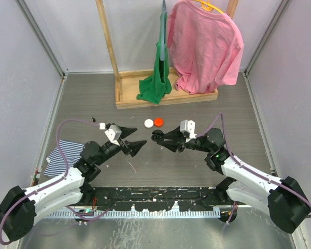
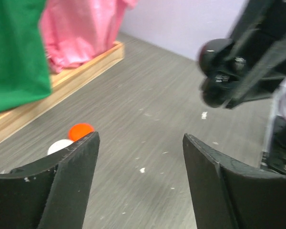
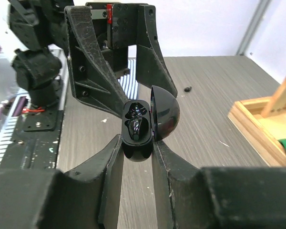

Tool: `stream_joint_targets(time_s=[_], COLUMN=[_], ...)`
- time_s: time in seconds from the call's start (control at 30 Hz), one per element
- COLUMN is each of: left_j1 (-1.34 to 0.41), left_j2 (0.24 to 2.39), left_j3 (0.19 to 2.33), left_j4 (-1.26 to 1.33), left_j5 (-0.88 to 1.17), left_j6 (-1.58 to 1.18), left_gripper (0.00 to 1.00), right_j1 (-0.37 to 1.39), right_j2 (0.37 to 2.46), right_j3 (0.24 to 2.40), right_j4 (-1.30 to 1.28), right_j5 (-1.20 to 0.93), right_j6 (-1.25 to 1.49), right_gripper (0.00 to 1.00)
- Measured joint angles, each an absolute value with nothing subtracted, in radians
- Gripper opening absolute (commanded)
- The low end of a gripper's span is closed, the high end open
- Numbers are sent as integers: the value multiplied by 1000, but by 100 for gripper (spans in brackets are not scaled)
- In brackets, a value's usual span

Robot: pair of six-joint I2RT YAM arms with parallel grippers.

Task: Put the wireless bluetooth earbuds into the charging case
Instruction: Adjust the charging case.

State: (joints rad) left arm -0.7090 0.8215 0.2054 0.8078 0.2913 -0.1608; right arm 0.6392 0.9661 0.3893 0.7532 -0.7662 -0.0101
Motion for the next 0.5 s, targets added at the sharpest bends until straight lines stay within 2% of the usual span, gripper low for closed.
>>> stream_joint_targets(time_s=[0.27, 0.5], left_j1=[-708, -640], left_j2=[826, 908], left_j3=[328, 421], left_j4=[500, 282], left_j5=[-35, -306], left_j6=[-136, -169], left_gripper=[87, 87], right_j1=[638, 637], right_j2=[935, 931], right_j3=[327, 279], right_j4=[717, 732], right_j5=[-609, -508], right_j6=[-68, -79], right_gripper=[22, 22])
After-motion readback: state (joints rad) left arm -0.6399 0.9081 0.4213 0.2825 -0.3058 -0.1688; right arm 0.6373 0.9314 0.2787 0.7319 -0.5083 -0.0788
